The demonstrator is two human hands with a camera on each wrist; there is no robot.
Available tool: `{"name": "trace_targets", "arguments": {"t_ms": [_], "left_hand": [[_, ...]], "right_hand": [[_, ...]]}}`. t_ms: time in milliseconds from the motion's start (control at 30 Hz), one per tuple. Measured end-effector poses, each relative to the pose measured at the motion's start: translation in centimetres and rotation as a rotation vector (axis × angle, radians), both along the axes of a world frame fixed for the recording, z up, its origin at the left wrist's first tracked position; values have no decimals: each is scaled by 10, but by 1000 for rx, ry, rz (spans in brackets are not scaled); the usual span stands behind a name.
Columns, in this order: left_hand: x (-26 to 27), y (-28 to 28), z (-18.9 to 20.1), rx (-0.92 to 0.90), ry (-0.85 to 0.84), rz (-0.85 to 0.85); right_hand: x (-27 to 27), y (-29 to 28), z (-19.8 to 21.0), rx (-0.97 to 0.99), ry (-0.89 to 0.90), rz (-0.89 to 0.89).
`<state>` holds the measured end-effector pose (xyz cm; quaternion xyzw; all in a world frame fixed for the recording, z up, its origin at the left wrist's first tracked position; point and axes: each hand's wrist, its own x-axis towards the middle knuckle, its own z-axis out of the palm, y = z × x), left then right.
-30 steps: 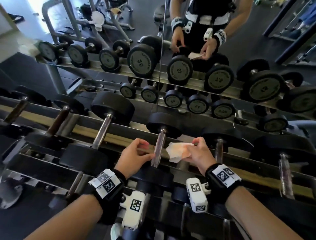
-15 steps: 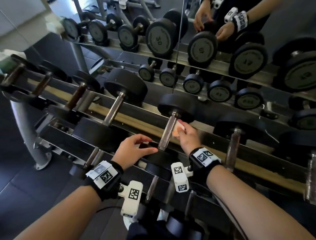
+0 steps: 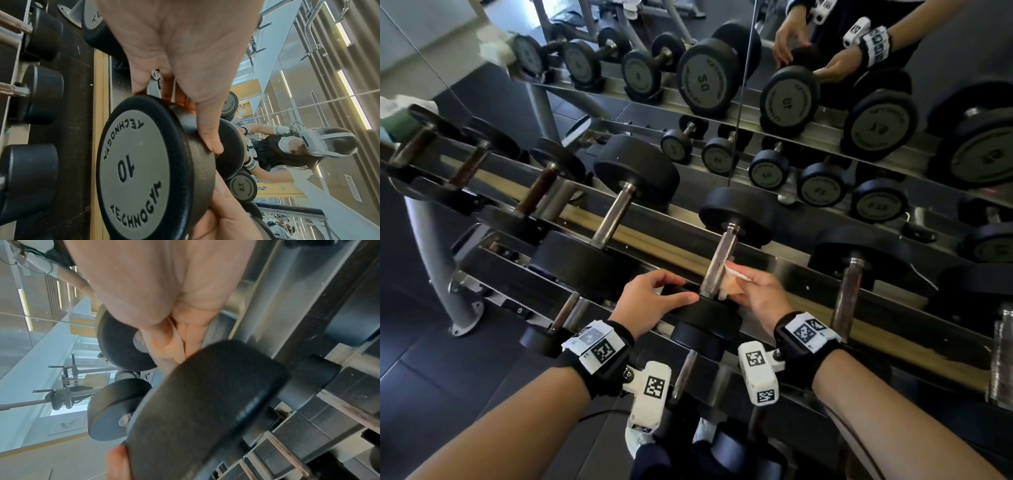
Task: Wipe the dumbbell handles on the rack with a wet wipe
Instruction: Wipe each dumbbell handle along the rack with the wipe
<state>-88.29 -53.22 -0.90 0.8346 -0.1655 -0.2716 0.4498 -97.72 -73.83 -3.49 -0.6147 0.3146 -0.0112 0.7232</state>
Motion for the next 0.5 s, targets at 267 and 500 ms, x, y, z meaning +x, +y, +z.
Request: {"name": "trace_targets", "arguments": {"t_ms": [267, 500], "left_hand": [[2, 1, -4, 13, 7, 11], [6, -1, 0, 21, 40, -17]], "right_hand": [[28, -11, 6, -251, -9, -21], [-13, 13, 14, -59, -11, 214]]}}
